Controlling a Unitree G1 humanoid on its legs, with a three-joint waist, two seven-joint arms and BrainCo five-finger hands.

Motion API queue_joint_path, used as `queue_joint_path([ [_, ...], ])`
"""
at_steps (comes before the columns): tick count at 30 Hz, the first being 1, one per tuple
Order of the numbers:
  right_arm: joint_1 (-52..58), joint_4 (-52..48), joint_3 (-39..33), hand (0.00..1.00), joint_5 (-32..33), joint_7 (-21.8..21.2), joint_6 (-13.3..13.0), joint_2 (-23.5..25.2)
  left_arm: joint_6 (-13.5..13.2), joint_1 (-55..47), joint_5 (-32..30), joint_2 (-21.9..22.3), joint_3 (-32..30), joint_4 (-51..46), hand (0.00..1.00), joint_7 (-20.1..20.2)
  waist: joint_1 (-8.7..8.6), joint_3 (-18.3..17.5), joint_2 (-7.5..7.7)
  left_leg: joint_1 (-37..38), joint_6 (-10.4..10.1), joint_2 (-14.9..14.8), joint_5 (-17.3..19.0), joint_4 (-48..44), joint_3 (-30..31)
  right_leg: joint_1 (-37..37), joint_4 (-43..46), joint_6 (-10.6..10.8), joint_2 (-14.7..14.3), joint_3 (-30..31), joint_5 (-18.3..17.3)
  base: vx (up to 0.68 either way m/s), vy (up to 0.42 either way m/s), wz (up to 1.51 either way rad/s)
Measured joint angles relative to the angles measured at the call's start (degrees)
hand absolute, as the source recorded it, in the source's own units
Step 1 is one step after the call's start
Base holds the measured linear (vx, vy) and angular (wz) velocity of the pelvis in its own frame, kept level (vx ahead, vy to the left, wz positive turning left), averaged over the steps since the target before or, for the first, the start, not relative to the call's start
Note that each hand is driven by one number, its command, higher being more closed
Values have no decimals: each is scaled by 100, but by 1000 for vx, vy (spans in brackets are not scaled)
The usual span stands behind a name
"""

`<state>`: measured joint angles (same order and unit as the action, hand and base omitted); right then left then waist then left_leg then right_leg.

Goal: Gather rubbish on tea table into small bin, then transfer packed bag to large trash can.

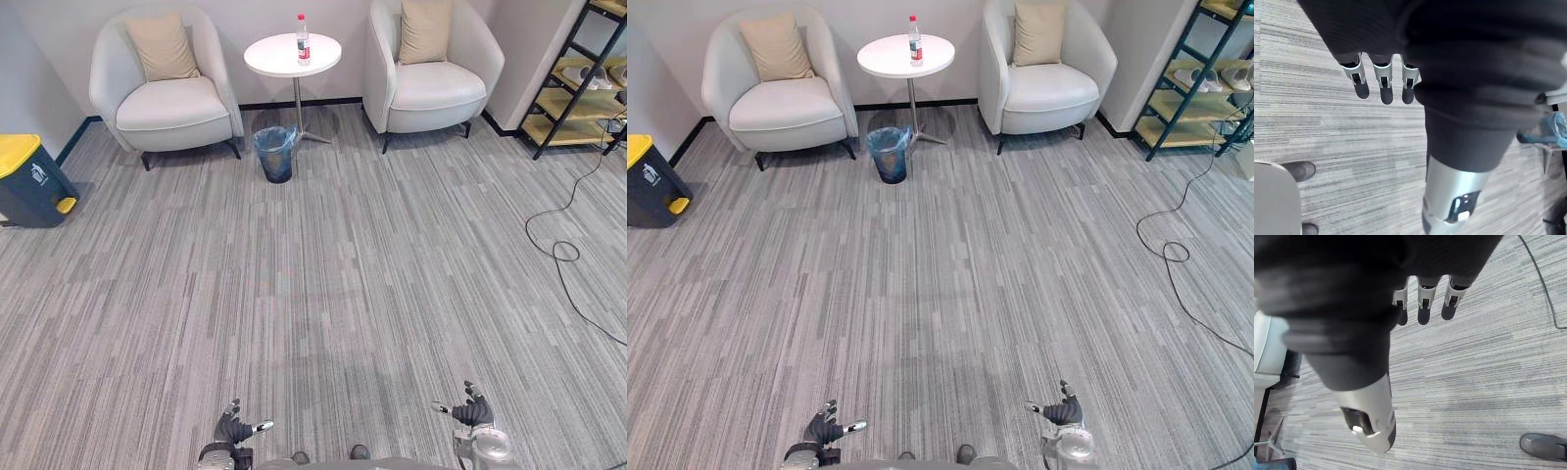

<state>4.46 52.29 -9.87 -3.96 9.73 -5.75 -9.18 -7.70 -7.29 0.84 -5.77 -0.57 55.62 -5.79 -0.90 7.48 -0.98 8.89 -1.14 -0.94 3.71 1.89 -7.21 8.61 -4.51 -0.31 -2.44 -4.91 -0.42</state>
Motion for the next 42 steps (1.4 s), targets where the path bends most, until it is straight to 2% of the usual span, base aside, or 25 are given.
queue_joint_path([
  [2,1,81,0,0,-4,-1,5,11,-1,12,-64,0,2,30,0,43,0,-5,-18,10,-8,5,-5,-1,23,7,36,68,12,-27,-44,-28,-3,7],
  [18,109,292,-86,0,174,-2,7,121,4,97,-109,-2,-17,237,0,45,2,-29,-76,0,-17,5,-3,25,60,-4,30,65,17,-74,-43,-34,-9,1],
  [29,99,236,-84,0,238,-6,-3,130,3,109,-141,-29,-15,213,0,44,10,-25,3,-2,-15,7,-2,97,31,-29,-47,47,9,-38,-31,-6,-2,-1],
  [35,95,-250,-42,0,240,-1,-38,134,4,105,-114,-15,43,53,0,44,13,-5,74,-37,-11,5,0,165,-36,-92,-88,22,-5,26,-15,4,-3,-6],
  [42,-70,-516,156,0,240,12,-49,178,-8,107,59,-14,166,-396,0,20,33,-7,80,-189,49,23,66,102,-75,-218,-85,54,14,42,-40,-5,0,-1],
])
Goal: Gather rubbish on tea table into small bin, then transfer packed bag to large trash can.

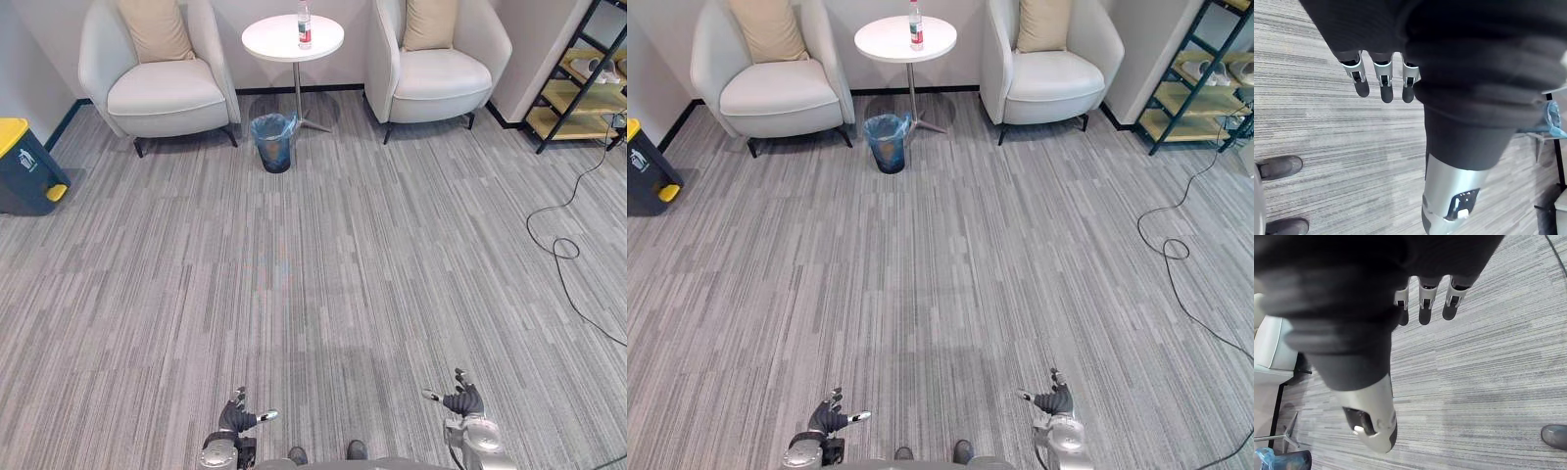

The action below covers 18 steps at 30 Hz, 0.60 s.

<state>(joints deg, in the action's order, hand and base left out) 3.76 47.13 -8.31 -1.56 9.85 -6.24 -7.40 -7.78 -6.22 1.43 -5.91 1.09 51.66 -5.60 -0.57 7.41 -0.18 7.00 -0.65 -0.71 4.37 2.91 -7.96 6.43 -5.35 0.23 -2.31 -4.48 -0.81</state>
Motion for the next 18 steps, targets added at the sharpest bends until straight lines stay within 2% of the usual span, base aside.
queue_joint_path([
  [3,-46,-144,12,0,0,5,-2,26,3,-16,82,4,11,-158,0,-71,26,7,-15,-176,76,-1,201,-288,-51,-89,45,32,19,77,-29,10,10,-13],
  [5,-114,-145,8,0,3,12,-3,15,-1,-65,144,4,10,-320,0,-84,78,23,-50,-294,86,-31,399,-588,-154,-221,303,60,27,166,-175,47,25,-25],
  [8,-117,-147,6,0,109,18,1,16,-1,-65,148,2,24,-605,0,-89,134,70,-105,-508,164,2,685,-999,-206,-846,1545,172,140,235,-847,37,45,-8],
  [10,-110,-149,3,0,121,18,3,14,-3,-60,148,4,76,-688,0,-85,128,89,-124,-507,221,105,865,-1208,-218,-1272,2645,478,318,185,-1268,82,92,0],
  [11,-113,-155,8,0,126,18,3,25,-3,-54,149,-10,96,-715,0,-84,124,145,-127,-423,273,142,937,-1272,-223,-1543,3393,579,415,93,-1331,109,120,7],
  [12,-81,-191,16,0,130,16,3,28,-2,-60,149,-22,107,-763,0,-86,114,185,-128,-360,341,152,1051,-1325,-171,-1754,3990,576,483,-24,-1324,138,100,16],
  [13,-40,-231,29,0,139,12,4,50,-1,-33,149,-74,109,-831,0,-86,112,299,-54,-206,434,211,1189,-1393,-102,-2038,4808,578,659,-161,-1401,120,37,22],
  [15,6,-245,26,0,147,12,12,35,10,-50,149,-128,113,-836,0,-92,102,367,-42,1,458,243,1293,-1384,-1,-2216,5129,573,799,-340,-1643,225,2,28],
  [16,-2,-265,26,0,149,14,12,-9,10,-48,153,-129,109,-837,0,-96,62,373,-38,166,458,208,1323,-1322,71,-2378,5041,487,855,-509,-1711,355,-35,53],
  [17,-46,-316,30,0,150,14,8,-53,12,-4,202,-127,109,-837,0,-104,-54,438,-153,340,451,54,1321,-1194,231,-2539,4584,409,822,-698,-1692,335,-56,56],
  [18,-75,-315,30,0,154,14,9,-73,11,27,206,-126,110,-837,0,-106,-105,443,-160,398,431,-34,1309,-1141,270,-2618,4336,372,784,-763,-1656,283,-75,52],
])
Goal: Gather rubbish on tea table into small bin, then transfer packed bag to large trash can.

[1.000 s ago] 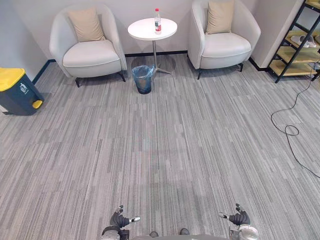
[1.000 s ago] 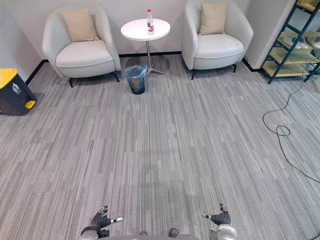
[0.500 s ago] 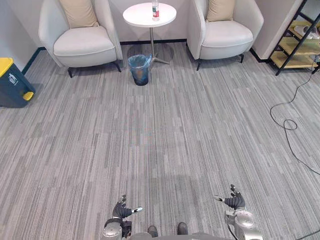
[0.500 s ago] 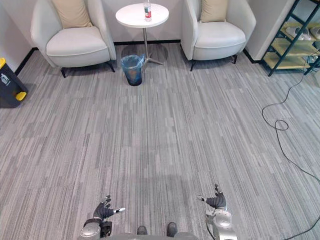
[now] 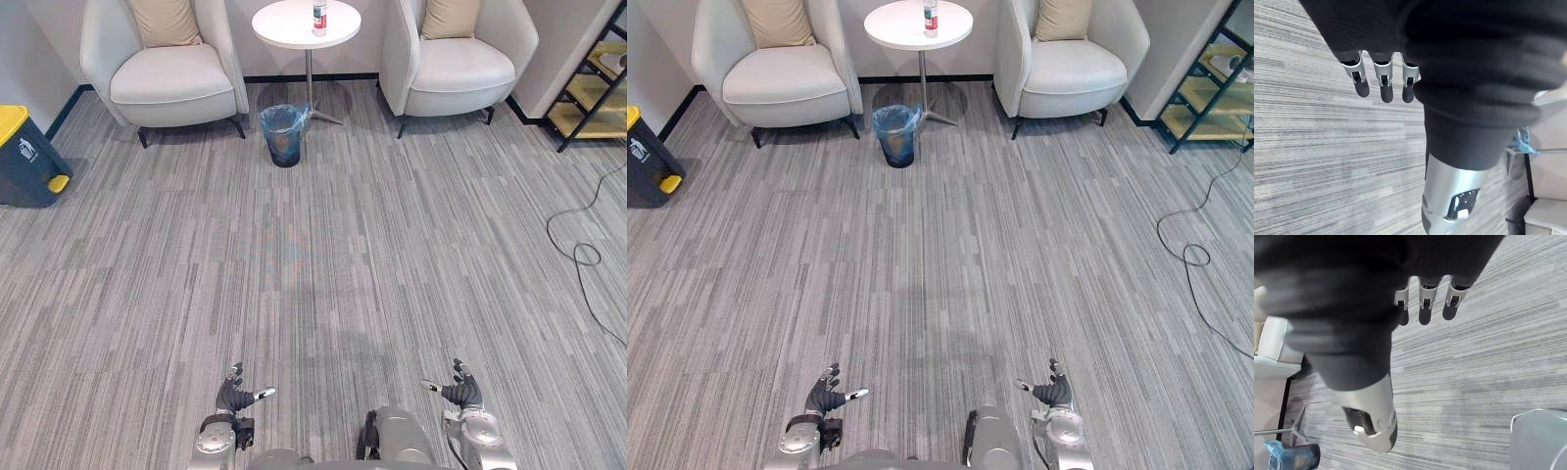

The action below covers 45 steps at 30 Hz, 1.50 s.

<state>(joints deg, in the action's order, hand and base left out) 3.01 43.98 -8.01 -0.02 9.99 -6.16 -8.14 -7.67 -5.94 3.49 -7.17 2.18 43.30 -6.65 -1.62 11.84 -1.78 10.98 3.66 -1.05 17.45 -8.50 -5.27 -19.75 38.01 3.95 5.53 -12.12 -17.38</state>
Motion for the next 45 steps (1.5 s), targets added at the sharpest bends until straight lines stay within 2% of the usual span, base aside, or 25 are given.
queue_joint_path([
  [2,-77,0,0,0,17,1,-2,-44,-3,118,46,-12,-1,0,0,-7,-70,68,-115,134,-233,-197,-6,64,77,-246,-966,-114,-170,-27,494,376,-118,35],
  [3,-69,0,8,0,23,2,-1,-40,-8,167,48,-50,0,1,0,-10,-62,14,30,235,-423,-193,49,61,78,-251,-1782,-242,-180,-13,1273,593,-199,31],
  [4,-59,3,6,0,27,4,-1,-47,-8,185,50,-59,-2,19,0,-28,-65,25,55,360,-580,-213,139,63,88,-190,-1906,-649,-172,-4,2146,595,-213,16],
  [5,-137,31,-9,0,51,11,20,-110,-14,247,50,35,-4,102,0,-56,-69,40,-127,326,-698,-428,115,-148,129,-209,-1619,-728,-275,-113,1809,485,-199,19],
  [7,-173,25,-4,0,74,7,16,-81,-13,335,59,58,-6,108,0,-103,-123,41,-130,6,-1055,-499,-100,-985,227,-81,-1570,-820,-272,-208,1536,471,-251,21],
  [9,-147,25,186,0,206,9,3,-82,-30,346,68,160,-41,105,0,-108,-65,55,-157,-800,-1211,-812,-877,-3165,319,804,-2175,-924,-491,-311,1415,515,-279,21],
  [11,-158,10,241,0,244,9,-42,-61,-30,334,105,206,-41,105,0,-106,-64,68,-141,-1171,-1199,-1056,-852,-4256,161,1401,-2605,-950,-620,-357,1426,428,-212,8],
  [13,-218,18,220,0,467,75,-122,-46,-31,322,206,299,-42,100,0,-108,3,92,-123,-1937,-899,-1381,-671,-5107,-222,2222,-3287,-998,-780,-280,1398,427,-194,-8],
  [17,-347,29,136,0,638,144,-123,-5,-21,377,252,309,-59,97,0,-115,182,217,-103,-2520,-719,-1215,-553,-4303,-484,2700,-3587,-988,-738,-87,1370,287,-11,-31],
  [20,-359,61,-66,0,664,191,-122,16,-13,376,249,429,-52,92,0,-112,241,307,39,-2665,-793,-558,-648,-2069,-496,3022,-3726,-723,-419,-22,1190,304,131,-12],
  [21,-362,125,-118,0,665,231,-122,-29,-13,378,248,494,-49,91,0,-111,247,280,-62,-2686,-962,-387,-769,-1180,-295,3096,-3744,-619,-400,-12,1070,252,170,-2],
  [22,-352,206,-134,0,667,239,-116,-59,-13,360,247,514,-46,96,0,-110,253,243,-147,-2622,-920,-334,-938,-595,-154,3150,-3734,-522,-444,33,954,404,299,-11],
  [23,-321,285,-126,0,668,241,-89,-83,-12,313,247,492,-56,130,0,-113,296,201,-209,-2589,-691,-286,-1469,-437,39,3186,-3633,-405,-465,134,764,357,266,-19],
  [24,-316,289,-105,0,668,241,-73,-63,-13,282,247,456,-57,133,0,-113,326,166,-221,-2565,-556,-232,-1631,-494,54,3200,-3569,-339,-414,205,655,433,296,-35],
  [25,-307,289,-24,0,660,227,-73,3,-10,237,247,400,-57,147,0,-112,400,157,-77,-2612,-455,-124,-1666,-759,17,3219,-3433,-210,-258,310,470,389,203,-37],
  [26,-283,295,-21,0,640,223,-73,93,-10,236,246,340,-57,223,0,-110,464,126,95,-2654,-260,13,-1400,-990,-125,3190,-3224,-118,-71,397,287,397,179,-37],
  [28,-258,308,-26,0,610,218,-71,108,4,239,243,360,-50,324,0,-105,574,96,180,-2625,-145,129,-1095,-1136,-311,2857,-2503,8,146,657,92,364,169,-42],
  [31,-363,442,13,0,536,177,-61,162,53,194,229,268,8,466,0,-100,531,100,197,-1935,4,300,-720,-945,-535,1770,314,714,424,1154,141,429,195,-34],
  [34,-279,473,185,0,432,96,-17,169,50,151,227,126,26,463,0,-108,388,95,201,-1173,100,326,-557,-677,-523,1248,1354,405,452,784,-26,439,77,4],
  [36,-342,474,230,0,391,92,-17,156,50,202,229,118,4,464,0,-110,252,116,156,-708,97,223,-559,-276,-467,652,924,87,398,295,-183,463,-21,15],
  [38,-379,473,228,0,391,92,-16,136,48,248,229,124,-2,465,0,-109,222,179,31,-454,83,15,-556,-121,-459,334,-5,3,210,110,-150,402,-88,4],
  [41,-289,518,227,0,392,93,-14,138,32,240,229,92,-2,475,0,-112,214,161,89,-57,-277,-156,-456,-7,-393,265,-1894,-135,4,125,938,511,-200,23],
  [42,-184,613,221,0,391,92,-14,98,17,246,227,118,-11,625,0,-111,189,127,129,145,-578,-206,-276,3,-218,314,-2000,-477,-21,175,2016,534,-241,20],
  [43,-230,692,213,0,393,97,14,44,29,262,227,193,-19,718,0,-114,202,72,7,170,-670,-400,-295,-33,-145,291,-1846,-549,-133,108,1909,532,-260,16],
  [45,-305,664,209,0,392,94,3,50,28,265,201,268,-15,729,0,-111,149,39,-31,1,-862,-515,-409,-411,19,335,-1815,-633,-239,10,1619,462,-290,12],
])
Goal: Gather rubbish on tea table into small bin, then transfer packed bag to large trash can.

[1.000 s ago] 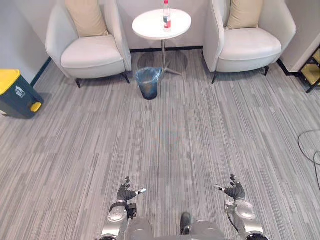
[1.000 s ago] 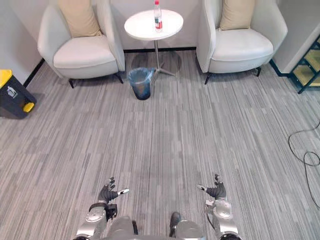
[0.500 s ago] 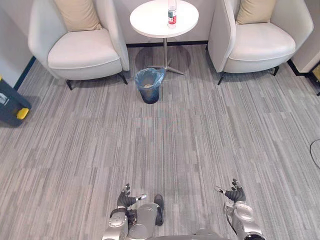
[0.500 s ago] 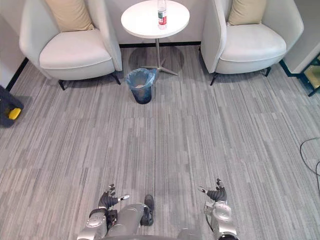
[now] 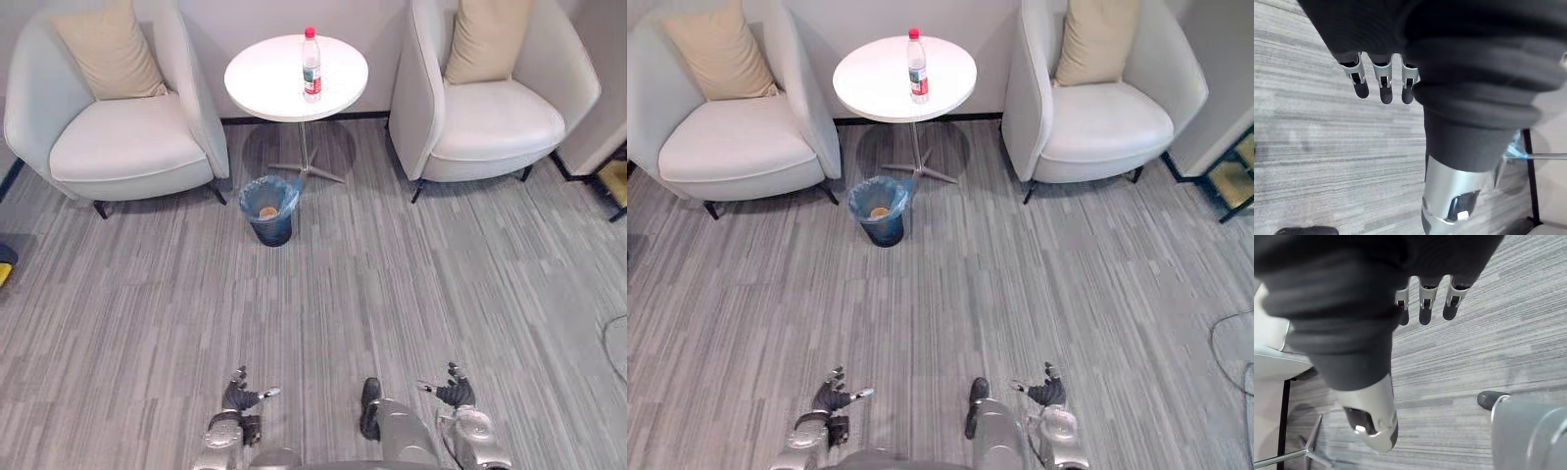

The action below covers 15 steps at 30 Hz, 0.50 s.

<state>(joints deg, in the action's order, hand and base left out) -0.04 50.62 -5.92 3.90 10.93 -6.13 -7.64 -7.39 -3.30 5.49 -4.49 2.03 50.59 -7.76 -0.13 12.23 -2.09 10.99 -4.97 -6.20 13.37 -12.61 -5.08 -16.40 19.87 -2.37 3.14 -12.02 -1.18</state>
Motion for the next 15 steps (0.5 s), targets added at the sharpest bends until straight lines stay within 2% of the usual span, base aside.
queue_joint_path([
  [1,15,2,-4,0,3,2,-11,31,0,25,-20,72,-9,7,0,2,-73,7,-48,-466,-228,-213,-141,-1216,181,403,-313,-112,-146,-186,-97,582,-391,30],
  [2,92,-19,31,0,7,3,-11,55,1,23,-28,124,-51,3,0,1,-57,13,-61,-875,-351,-385,-557,-2318,253,875,-667,-159,-303,-221,-130,558,-345,34],
  [3,140,-41,55,0,15,6,-22,72,-1,7,-36,145,-47,-3,0,6,-34,27,-73,-1172,-355,-574,-598,-3229,262,1280,-959,-219,-411,-233,-153,439,-245,11],
  [4,175,-42,62,0,28,10,-25,84,-1,-12,-39,153,-47,-21,0,9,-15,32,-81,-1396,-233,-713,-522,-3828,203,1566,-1148,-264,-496,-240,-180,396,-191,-10],
  [5,197,-41,98,0,81,18,-30,116,-1,-18,-43,147,-48,-58,0,8,113,36,-59,-1918,-12,-869,-384,-4498,-16,2007,-1412,-414,-590,-164,-327,297,-136,-17],
  [6,178,-41,108,0,99,19,-29,110,-1,-2,-43,147,-52,-73,0,9,123,58,-25,-2143,20,-859,-350,-4517,-55,2127,-1483,-425,-599,-144,-344,268,-86,-25],
  [7,102,-42,106,0,132,22,-30,104,-2,3,-41,148,-82,-91,0,7,128,73,-51,-2492,53,-794,-207,-4249,-165,2267,-1552,-392,-581,-95,-387,255,-26,-21],
  [8,56,-40,89,0,144,26,-29,106,-1,-12,-41,155,-136,-94,0,5,137,117,-8,-2643,95,-698,-161,-3824,-234,2338,-1588,-311,-546,-48,-385,314,26,-32],
  [10,45,-40,-38,0,207,37,-28,124,1,4,-37,150,-224,-109,0,-1,250,136,-27,-2804,102,-369,-163,-2591,-395,2531,-1623,-160,-388,80,-491,312,97,-29],
  [11,50,-38,-96,0,224,45,-28,105,1,-7,-38,162,-223,-125,0,0,268,150,8,-2778,32,-80,-255,-1603,-444,2629,-1640,-48,-244,137,-596,379,163,-18],
  [12,56,-37,-126,0,224,60,-27,53,0,-23,-39,191,-222,-142,0,1,271,127,-63,-2712,-39,116,-546,-555,-458,2745,-1706,84,-185,168,-706,386,181,-15],
  [13,53,-37,-126,0,224,65,-27,26,-2,-30,-40,205,-222,-144,0,0,284,132,-137,-2649,-38,143,-724,-135,-457,2805,-1717,148,-199,193,-774,411,225,-21],
  [14,50,-26,-104,0,226,65,-21,-3,-2,-73,-42,193,-227,-127,0,0,340,126,-225,-2557,224,135,-1327,163,-441,2901,-1680,255,-233,314,-957,517,274,-38],
  [15,55,-26,-16,0,225,60,-20,60,-1,-114,-41,187,-230,-118,0,0,421,68,-95,-2523,594,305,-1504,37,-476,2972,-1638,394,-86,451,-1145,519,253,-38],
])
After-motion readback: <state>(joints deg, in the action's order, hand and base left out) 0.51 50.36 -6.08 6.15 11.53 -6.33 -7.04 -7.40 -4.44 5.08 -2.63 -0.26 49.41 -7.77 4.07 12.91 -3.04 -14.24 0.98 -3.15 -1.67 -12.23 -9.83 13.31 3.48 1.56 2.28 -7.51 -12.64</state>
